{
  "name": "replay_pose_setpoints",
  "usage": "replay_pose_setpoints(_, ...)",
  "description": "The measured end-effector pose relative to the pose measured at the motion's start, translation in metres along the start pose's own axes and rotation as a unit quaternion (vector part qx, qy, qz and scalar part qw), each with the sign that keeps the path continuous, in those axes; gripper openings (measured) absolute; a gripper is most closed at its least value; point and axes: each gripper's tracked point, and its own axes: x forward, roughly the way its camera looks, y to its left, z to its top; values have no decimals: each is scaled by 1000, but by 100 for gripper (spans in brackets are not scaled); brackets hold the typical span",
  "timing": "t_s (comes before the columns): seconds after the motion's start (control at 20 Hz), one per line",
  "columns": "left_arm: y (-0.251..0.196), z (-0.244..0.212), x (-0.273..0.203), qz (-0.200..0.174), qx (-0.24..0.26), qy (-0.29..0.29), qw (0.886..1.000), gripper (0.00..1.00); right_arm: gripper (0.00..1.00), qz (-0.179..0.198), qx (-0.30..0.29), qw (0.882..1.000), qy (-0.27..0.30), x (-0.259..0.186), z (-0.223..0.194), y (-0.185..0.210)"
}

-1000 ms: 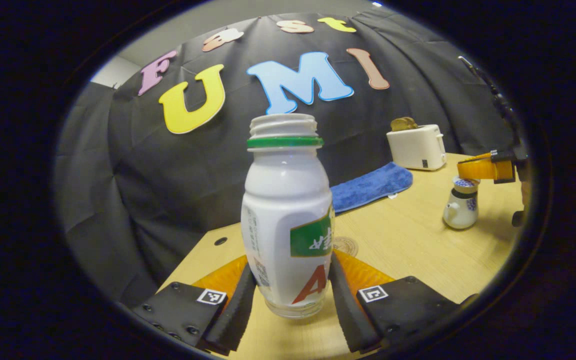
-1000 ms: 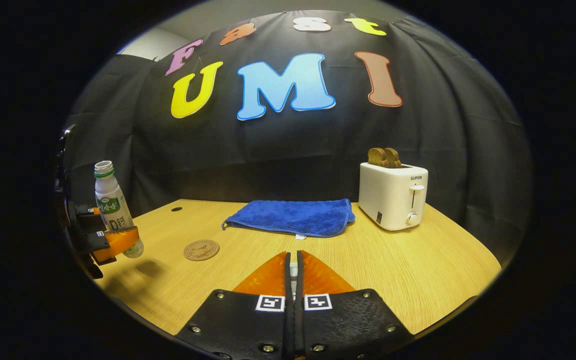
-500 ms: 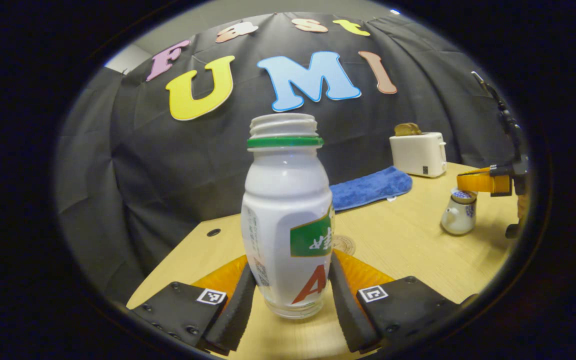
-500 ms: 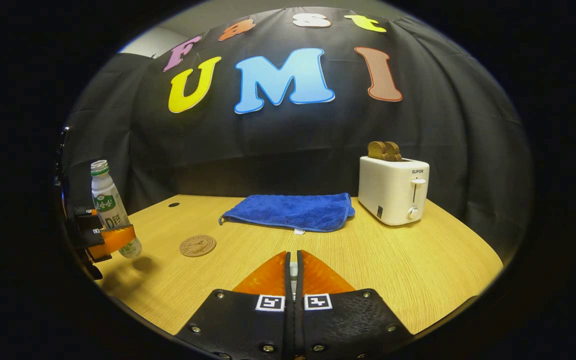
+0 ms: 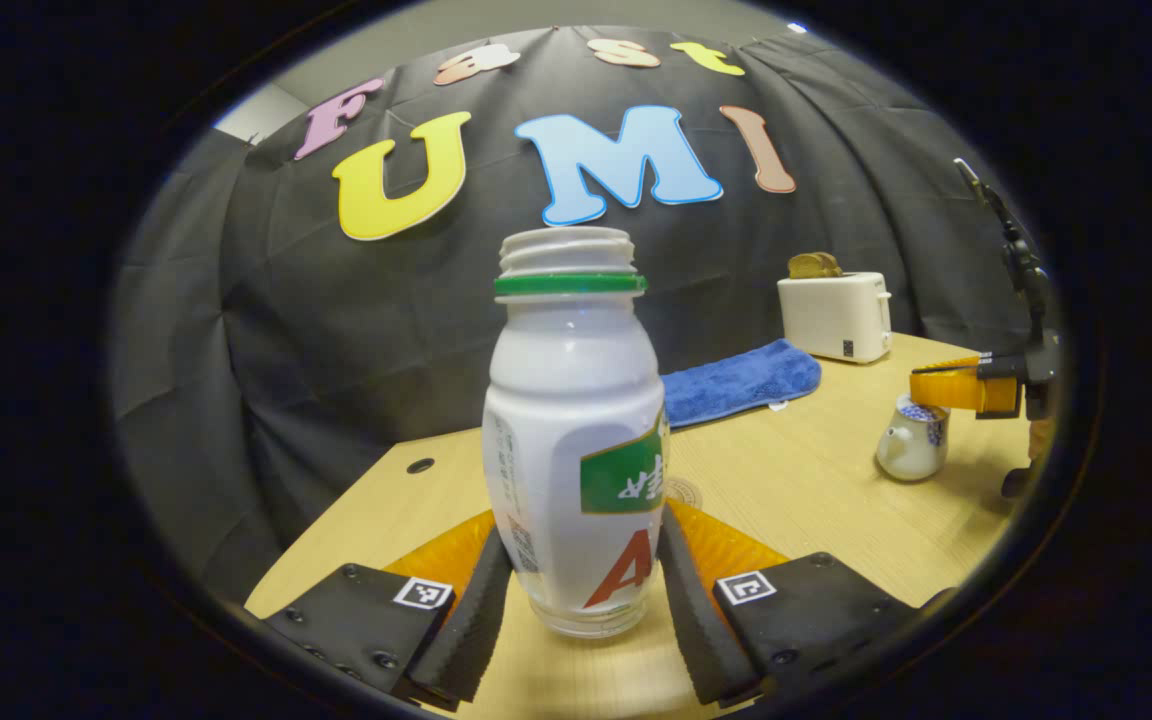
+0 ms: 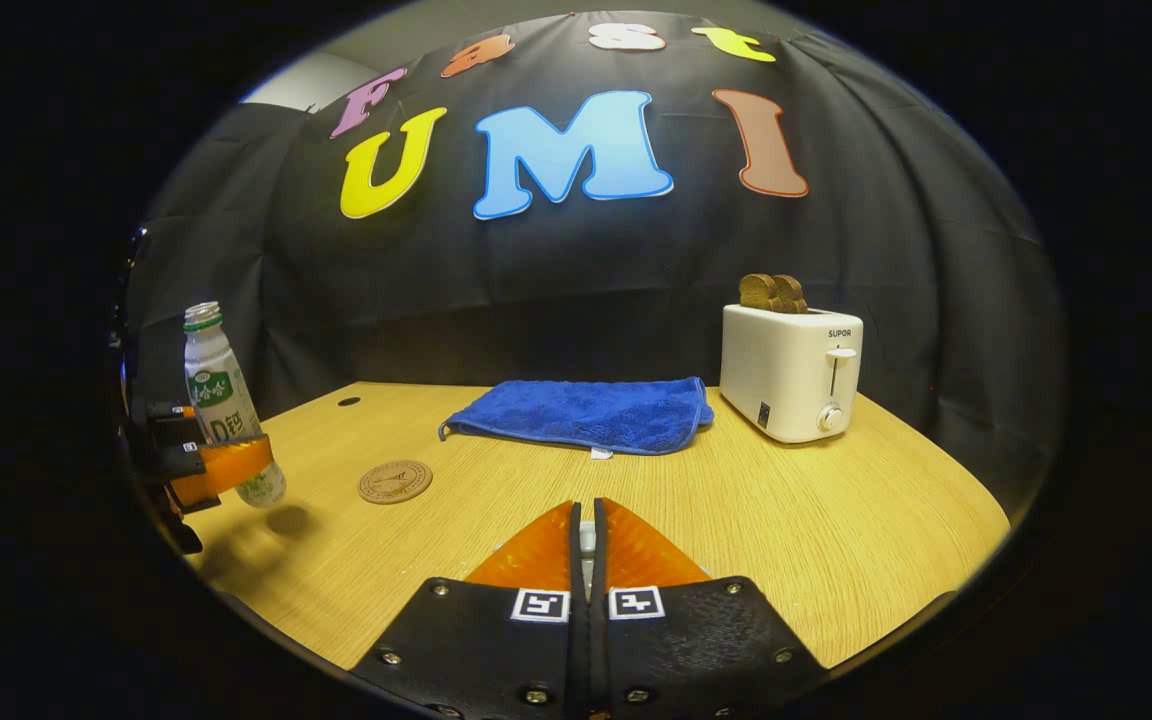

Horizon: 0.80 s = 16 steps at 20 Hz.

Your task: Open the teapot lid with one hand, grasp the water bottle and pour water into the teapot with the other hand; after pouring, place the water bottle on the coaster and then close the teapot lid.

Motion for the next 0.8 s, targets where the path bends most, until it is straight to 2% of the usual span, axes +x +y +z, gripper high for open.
replay_pose_setpoints(0.4,-4,8,3,-4,-15,-4,1000,87,0,2,6,1000,-14,-1,0,0)
replay_pose_setpoints(0.8,-16,33,39,-26,-45,-27,998,87,1,2,3,1000,-23,0,0,0)
